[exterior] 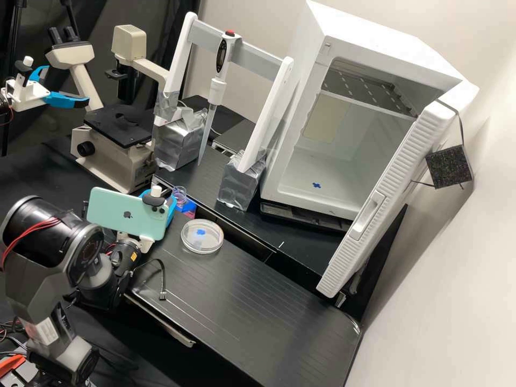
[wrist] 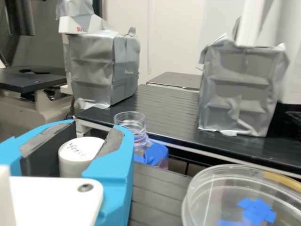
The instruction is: Close the bottle
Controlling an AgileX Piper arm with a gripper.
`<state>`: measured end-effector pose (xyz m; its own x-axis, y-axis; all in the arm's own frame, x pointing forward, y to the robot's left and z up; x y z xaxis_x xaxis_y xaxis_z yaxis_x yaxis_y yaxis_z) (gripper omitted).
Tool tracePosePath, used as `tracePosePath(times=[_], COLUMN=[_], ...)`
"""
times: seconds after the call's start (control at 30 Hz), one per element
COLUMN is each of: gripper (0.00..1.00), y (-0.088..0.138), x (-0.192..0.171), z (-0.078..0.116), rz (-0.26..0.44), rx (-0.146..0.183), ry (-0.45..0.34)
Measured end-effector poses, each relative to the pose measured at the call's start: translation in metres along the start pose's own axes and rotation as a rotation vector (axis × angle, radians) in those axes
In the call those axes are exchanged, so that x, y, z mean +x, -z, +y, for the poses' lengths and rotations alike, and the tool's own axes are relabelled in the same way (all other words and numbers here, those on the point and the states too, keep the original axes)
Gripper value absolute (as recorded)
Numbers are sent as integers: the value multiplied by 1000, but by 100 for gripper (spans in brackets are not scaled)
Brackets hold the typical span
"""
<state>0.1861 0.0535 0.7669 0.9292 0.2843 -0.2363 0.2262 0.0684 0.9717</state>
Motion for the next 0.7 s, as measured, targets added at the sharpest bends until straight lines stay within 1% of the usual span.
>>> tracePosePath(times=[0.07, 0.2, 0.5, 0.57, 0.7], gripper=[0, 0, 0, 0, 0], y=[1, 3, 15, 15, 16], x=[-1, -3, 16, 22, 34], z=[4, 11, 30, 33, 35], rz=[4, 17, 81, 81, 80], rx=[13, 26, 8, 15, 2], ry=[-20, -57, -129, -144, -154])
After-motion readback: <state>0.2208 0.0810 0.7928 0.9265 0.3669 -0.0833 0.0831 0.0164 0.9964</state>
